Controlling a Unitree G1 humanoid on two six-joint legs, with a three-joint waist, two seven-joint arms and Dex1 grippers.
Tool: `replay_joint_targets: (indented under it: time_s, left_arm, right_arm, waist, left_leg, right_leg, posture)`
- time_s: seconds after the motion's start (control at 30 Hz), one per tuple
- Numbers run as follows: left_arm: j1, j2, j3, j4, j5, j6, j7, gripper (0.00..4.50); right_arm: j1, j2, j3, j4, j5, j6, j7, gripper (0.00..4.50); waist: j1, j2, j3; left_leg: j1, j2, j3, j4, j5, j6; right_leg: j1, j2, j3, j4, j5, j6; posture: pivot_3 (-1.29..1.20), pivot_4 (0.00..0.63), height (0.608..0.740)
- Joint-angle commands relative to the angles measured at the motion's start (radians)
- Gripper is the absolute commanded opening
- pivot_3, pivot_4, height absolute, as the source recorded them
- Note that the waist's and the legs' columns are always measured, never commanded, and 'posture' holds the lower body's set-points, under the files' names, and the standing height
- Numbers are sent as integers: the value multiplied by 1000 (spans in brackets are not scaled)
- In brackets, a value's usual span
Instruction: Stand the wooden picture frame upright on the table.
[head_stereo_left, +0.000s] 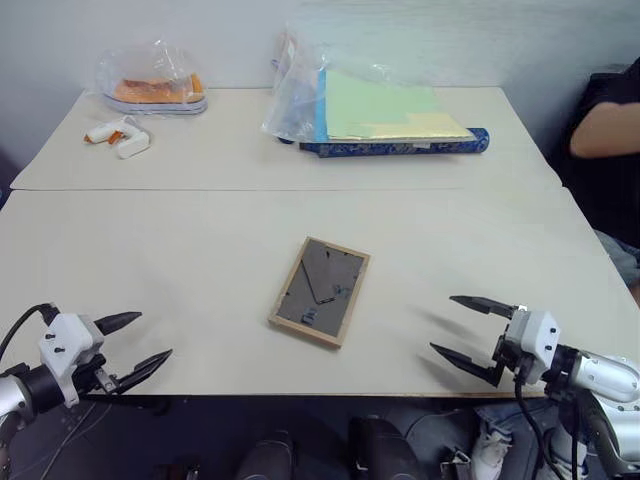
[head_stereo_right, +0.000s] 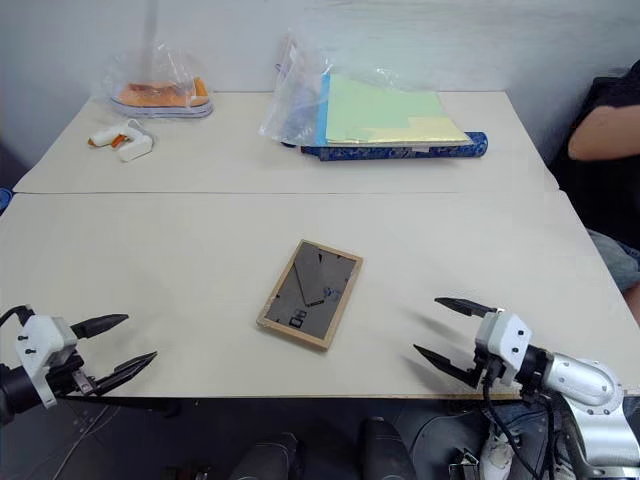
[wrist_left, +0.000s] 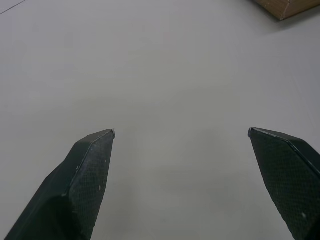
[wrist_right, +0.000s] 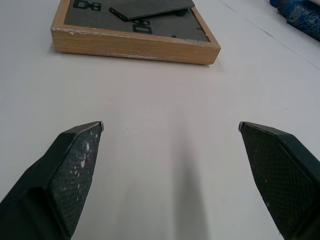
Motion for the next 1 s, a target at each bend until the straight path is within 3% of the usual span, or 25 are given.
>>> replay_joint_targets:
  time_s: [0.03,0.13,0.23,0.43,0.63,0.67,1.0]
  left_arm:
    - [-4,-1,26,-29,-1,1,20,4500]
    - [-44,13,-7,-80,-35,74,33,4500]
    - [-142,22,-81,-129,-34,150,67,4500]
    - [-476,-32,-381,-68,98,244,149,2818]
    - [-626,-119,-588,72,212,220,138,916]
    - [-633,-127,-609,78,217,213,124,736]
    - [-572,-158,-656,-55,162,290,68,736]
  right_arm:
    - [-8,10,8,-18,1,-9,-9,4484]
    - [-20,13,37,-61,20,30,-8,4484]
    - [-44,14,83,-114,14,90,-31,3939]
    - [-147,66,208,-108,-109,153,-123,2011]
    - [-267,142,316,-33,-204,189,-177,0]
    - [-286,155,323,-22,-214,189,-190,0]
    - [-426,192,354,75,-235,203,-188,0]
  waist:
    - [0,0,0]
    - [0,0,0]
    - [7,0,0]
    - [20,0,0]
    - [6,0,0]
    - [3,0,0]
    - [-1,0,0]
  left_leg:
    - [0,0,0,0,0,0]
    - [0,0,0,0,0,0]
    - [0,0,0,1,0,0]
    - [0,0,-1,0,1,-1]
    - [-5,-1,0,1,1,-2]
    - [-6,-1,0,1,1,-2]
    - [-9,-1,1,2,2,-3]
  right_leg:
    - [0,0,0,0,0,0]
    - [0,0,0,0,0,0]
    - [0,0,0,0,0,0]
    - [0,0,-1,0,0,1]
    - [-6,1,0,2,1,1]
    - [-7,1,0,2,1,1]
    - [-12,1,1,5,1,1]
  posture:
    - [0,150,740]
    - [0,150,740]
    - [0,150,740]
    - [0,150,740]
    - [0,150,740]
    - [0,150,740]
    - [0,150,740]
